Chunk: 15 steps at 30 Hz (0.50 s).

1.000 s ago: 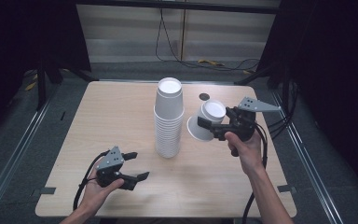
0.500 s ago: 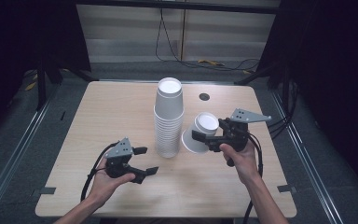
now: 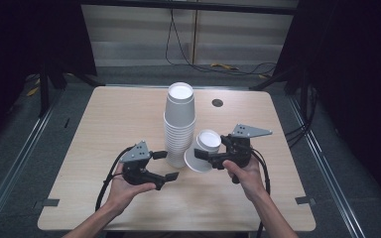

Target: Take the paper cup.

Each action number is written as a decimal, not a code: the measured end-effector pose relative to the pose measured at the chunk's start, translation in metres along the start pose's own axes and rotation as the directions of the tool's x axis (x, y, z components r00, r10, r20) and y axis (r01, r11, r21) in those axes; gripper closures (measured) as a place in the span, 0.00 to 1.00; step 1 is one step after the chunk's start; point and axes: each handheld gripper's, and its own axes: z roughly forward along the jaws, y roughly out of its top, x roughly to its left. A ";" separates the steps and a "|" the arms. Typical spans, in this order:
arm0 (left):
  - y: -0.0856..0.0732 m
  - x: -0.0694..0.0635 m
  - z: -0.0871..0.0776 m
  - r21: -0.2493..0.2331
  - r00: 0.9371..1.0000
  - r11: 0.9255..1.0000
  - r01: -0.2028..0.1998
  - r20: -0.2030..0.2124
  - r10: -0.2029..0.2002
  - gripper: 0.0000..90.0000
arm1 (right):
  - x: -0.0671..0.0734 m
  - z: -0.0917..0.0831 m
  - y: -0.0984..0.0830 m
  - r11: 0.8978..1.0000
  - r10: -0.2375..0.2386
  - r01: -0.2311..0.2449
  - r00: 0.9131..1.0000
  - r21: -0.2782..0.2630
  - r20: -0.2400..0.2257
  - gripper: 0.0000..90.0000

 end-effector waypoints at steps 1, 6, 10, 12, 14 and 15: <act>0.000 -0.001 -0.002 -0.001 1.000 1.000 -0.007 -0.001 0.007 0.18 | 0.000 0.002 -0.002 1.000 0.003 -0.003 1.000 0.002 -0.006 0.23; -0.002 -0.003 -0.004 -0.016 1.000 1.000 0.000 0.026 0.001 0.22 | 0.002 0.006 -0.008 1.000 -0.008 0.008 0.999 0.002 -0.033 0.23; -0.003 -0.004 -0.002 -0.017 0.999 1.000 -0.001 0.037 0.002 0.18 | 0.002 0.010 -0.013 1.000 0.002 -0.002 0.999 0.002 -0.048 0.24; -0.004 -0.005 0.000 -0.002 0.999 1.000 -0.011 0.052 0.011 0.20 | 0.003 0.013 -0.017 1.000 0.005 -0.004 0.999 0.024 -0.046 0.24; -0.006 -0.007 0.002 0.006 0.998 1.000 -0.010 0.060 0.009 0.20 | 0.004 0.017 -0.020 0.999 0.004 -0.002 0.998 0.038 -0.057 0.24; -0.008 -0.007 0.003 0.010 0.998 1.000 -0.008 0.065 0.007 0.20 | 0.005 0.019 -0.021 0.999 0.009 -0.006 0.998 0.046 -0.063 0.24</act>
